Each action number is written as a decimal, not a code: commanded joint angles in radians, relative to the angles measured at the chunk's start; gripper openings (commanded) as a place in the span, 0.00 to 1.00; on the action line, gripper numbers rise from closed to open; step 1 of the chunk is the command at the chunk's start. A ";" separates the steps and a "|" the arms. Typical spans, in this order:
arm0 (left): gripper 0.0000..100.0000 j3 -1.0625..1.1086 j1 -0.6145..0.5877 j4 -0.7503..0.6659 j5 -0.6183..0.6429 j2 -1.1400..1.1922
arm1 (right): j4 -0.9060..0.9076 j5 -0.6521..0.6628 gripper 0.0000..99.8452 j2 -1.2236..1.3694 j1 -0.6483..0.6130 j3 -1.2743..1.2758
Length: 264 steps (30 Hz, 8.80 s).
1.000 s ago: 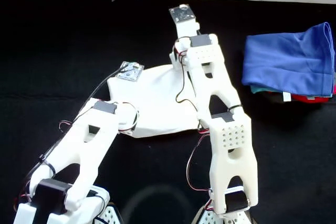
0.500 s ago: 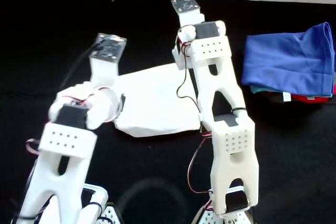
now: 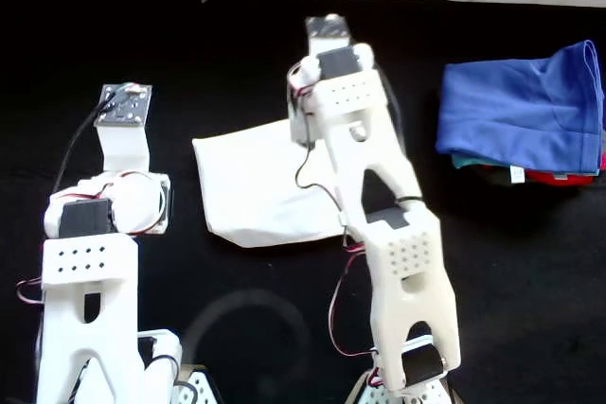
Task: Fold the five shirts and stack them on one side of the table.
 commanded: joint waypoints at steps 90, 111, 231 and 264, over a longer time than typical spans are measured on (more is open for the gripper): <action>0.12 -0.507 0.073 0.117 0.044 0.659 | -0.443 0.839 0.01 0.087 0.952 -0.334; 0.12 -0.530 0.068 0.123 0.048 0.668 | -0.432 0.628 0.13 0.039 0.978 -0.387; 0.12 0.479 0.200 -0.144 -0.084 -0.312 | -0.946 0.293 0.13 -2.014 0.484 2.345; 0.12 0.664 0.199 -0.006 0.121 -0.312 | -0.455 0.086 0.13 -2.626 0.159 2.714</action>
